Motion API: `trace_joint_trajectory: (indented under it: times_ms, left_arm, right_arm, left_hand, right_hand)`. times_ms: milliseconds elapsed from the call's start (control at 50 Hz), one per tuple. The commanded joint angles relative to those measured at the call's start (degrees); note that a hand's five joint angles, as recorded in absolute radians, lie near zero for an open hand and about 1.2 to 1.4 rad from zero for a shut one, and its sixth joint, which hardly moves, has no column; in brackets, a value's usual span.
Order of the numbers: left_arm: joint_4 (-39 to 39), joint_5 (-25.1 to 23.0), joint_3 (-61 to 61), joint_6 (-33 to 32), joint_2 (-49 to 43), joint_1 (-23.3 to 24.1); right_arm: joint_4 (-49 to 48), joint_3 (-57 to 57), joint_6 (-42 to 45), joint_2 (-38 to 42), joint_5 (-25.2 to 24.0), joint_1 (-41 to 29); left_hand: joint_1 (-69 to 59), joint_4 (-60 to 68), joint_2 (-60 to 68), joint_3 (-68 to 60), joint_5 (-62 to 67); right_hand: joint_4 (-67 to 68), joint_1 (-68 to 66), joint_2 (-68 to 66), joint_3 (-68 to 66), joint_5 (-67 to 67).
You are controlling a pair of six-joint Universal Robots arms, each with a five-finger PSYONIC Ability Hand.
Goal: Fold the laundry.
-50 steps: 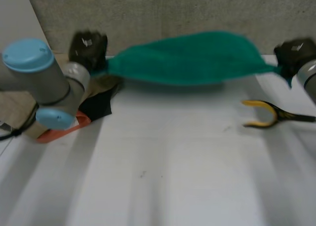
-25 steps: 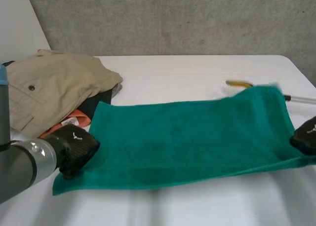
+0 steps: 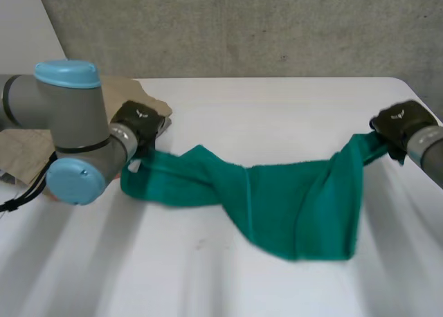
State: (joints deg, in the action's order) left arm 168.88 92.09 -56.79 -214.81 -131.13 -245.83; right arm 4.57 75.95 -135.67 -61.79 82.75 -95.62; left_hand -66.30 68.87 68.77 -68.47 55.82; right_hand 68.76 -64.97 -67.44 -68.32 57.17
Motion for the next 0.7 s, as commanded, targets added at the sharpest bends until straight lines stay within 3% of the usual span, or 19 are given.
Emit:
trace_joint_trajectory:
  times_ms: [20, 140, 160, 220, 460, 540, 640, 700]
  left_arm:
    - [12.6, 0.9, 12.5, -0.3, -0.4, 0.8]
    - [31.0, 2.0, 22.5, 0.1, 0.1, 1.1]
    - [35.6, 2.4, 22.6, 0.1, 0.3, 1.3]
    - [39.6, 2.7, 21.4, 0.6, 2.0, 1.5]
    - [39.0, 1.5, 2.6, 6.0, 10.8, 1.4]
    - [38.6, 1.2, -3.3, 6.1, 13.1, 2.1]
    - [39.4, 0.2, -12.8, 6.2, 22.1, 2.3]
    - [40.5, -0.7, -13.9, 6.2, 25.9, 1.9]
  right_arm:
    - [-12.6, -10.5, -0.8, 0.5, 2.8, -3.2]
    - [-31.7, -20.1, -10.3, -0.8, 8.1, -3.9]
    - [-33.4, -20.4, -11.1, -1.3, 8.6, -3.9]
    - [-35.3, -20.3, -12.7, -3.8, 9.0, -3.9]
    - [-32.8, -10.7, -12.6, -5.2, 4.4, -3.5]
    - [-25.9, -8.0, -12.3, -6.2, 3.6, -3.5]
    - [-16.2, -3.3, -12.9, -13.4, 3.1, -3.2]
    - [-15.9, -2.7, -13.1, -17.2, 1.7, -3.2]
  left_hand:
    - [-13.7, 11.1, 11.2, -11.5, 14.2]
    - [-13.7, 11.1, 11.2, -11.5, 14.2]
    - [-13.7, 11.1, 11.2, -11.5, 14.2]
    - [-13.7, 11.1, 11.2, -11.5, 14.2]
    - [-13.7, 11.1, 11.2, -11.5, 14.2]
    - [-13.7, 11.1, 11.2, -11.5, 14.2]
    - [-13.7, 11.1, 11.2, -11.5, 14.2]
    - [-13.7, 11.1, 11.2, -11.5, 14.2]
  right_hand:
    - [11.2, -15.0, -12.6, -11.7, 12.8]
    - [11.2, -15.0, -12.6, -11.7, 12.8]
    - [11.2, -15.0, -12.6, -11.7, 12.8]
    - [11.2, -15.0, -12.6, -11.7, 12.8]
    - [11.2, -15.0, -12.6, -11.7, 12.8]
    - [11.2, -15.0, -12.6, -11.7, 12.8]
    - [11.2, -15.0, -12.6, -11.7, 12.8]
    - [11.2, -15.0, -12.6, -11.7, 12.8]
